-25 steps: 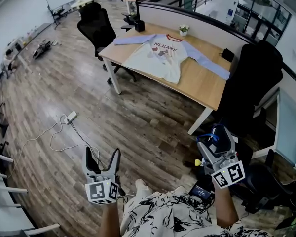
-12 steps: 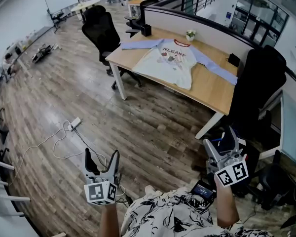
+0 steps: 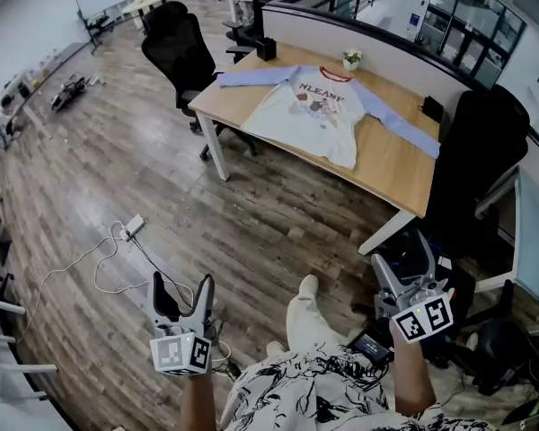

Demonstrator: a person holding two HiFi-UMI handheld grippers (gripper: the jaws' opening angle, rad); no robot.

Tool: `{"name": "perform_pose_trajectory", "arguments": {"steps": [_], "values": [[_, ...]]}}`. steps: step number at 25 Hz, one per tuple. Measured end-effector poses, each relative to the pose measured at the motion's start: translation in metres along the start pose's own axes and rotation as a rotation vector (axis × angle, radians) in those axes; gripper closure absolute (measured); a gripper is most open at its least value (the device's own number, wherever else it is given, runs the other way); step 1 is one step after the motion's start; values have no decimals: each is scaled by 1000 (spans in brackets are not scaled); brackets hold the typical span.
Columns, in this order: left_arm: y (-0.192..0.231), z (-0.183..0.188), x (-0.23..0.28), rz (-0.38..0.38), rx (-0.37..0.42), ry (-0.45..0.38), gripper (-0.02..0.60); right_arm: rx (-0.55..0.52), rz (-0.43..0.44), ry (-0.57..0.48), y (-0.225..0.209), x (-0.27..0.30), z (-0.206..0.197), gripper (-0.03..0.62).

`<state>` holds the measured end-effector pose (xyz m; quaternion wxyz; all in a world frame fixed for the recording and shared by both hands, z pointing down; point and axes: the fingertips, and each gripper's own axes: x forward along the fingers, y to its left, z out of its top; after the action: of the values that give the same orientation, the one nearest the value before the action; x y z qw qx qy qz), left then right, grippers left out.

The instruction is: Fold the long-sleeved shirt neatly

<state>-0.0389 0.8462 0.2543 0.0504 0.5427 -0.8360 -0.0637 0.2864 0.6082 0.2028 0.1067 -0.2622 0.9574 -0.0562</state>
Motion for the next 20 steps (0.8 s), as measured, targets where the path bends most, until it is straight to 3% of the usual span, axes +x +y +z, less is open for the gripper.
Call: {"name": "perform_pose_trajectory", "arguments": {"steps": [11, 20], "values": [[6, 26, 153, 52, 63, -11, 91, -17, 40, -36, -91, 154, 2, 163], [-12, 30, 257, 56, 17, -33, 91, -17, 62, 15, -163, 238, -10, 163]]}}
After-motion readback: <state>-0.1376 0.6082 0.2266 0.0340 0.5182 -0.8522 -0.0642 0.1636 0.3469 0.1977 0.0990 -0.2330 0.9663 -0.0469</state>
